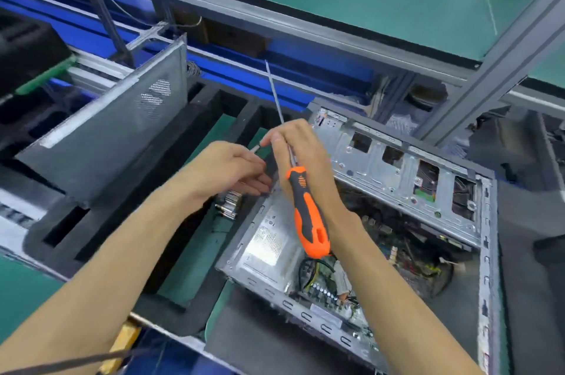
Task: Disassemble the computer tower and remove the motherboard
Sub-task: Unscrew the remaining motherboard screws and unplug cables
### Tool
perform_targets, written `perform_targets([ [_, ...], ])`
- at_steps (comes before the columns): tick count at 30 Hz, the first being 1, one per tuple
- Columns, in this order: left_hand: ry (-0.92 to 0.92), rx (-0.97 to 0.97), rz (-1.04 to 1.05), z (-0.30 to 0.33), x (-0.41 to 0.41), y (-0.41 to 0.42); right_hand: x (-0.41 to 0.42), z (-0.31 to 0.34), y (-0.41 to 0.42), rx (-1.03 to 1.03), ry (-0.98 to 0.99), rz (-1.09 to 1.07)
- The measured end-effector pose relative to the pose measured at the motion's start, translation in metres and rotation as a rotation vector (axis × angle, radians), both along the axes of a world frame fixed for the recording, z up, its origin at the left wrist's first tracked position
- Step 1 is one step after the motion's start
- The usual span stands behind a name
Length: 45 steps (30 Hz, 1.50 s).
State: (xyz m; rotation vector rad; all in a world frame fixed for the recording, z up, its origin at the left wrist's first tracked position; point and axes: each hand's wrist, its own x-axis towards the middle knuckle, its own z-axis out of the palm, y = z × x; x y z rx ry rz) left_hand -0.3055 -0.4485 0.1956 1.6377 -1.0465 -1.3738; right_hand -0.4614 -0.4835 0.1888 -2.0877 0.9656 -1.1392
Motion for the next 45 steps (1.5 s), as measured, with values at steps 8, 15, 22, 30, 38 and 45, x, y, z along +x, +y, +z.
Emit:
perform_targets([
  [8, -0.489, 0.289, -0.057, -0.066, 0.064, 0.061, 0.053, -0.030, 0.014, -0.033, 0.042, 0.117],
  [15, -0.733, 0.303, -0.089, -0.088, 0.082, 0.069, 0.068, -0.035, 0.016, 0.011, 0.083, 0.107],
  [22, -0.538, 0.090, 0.053, -0.063, 0.073, 0.040, 0.051, -0.019, 0.006, 0.153, 0.064, 0.070],
  [30, -0.231, -0.293, -0.030, -0.001, -0.024, -0.010, -0.033, -0.008, -0.020, 0.137, -0.010, -0.211],
  [38, -0.730, -0.200, -0.857, -0.020, -0.156, -0.022, -0.154, -0.012, -0.018, -0.076, 0.023, -0.460],
  [45, -1.145, 0.171, -1.343, -0.056, -0.216, -0.005, -0.224, -0.006, 0.007, -0.070, 0.118, -0.545],
])
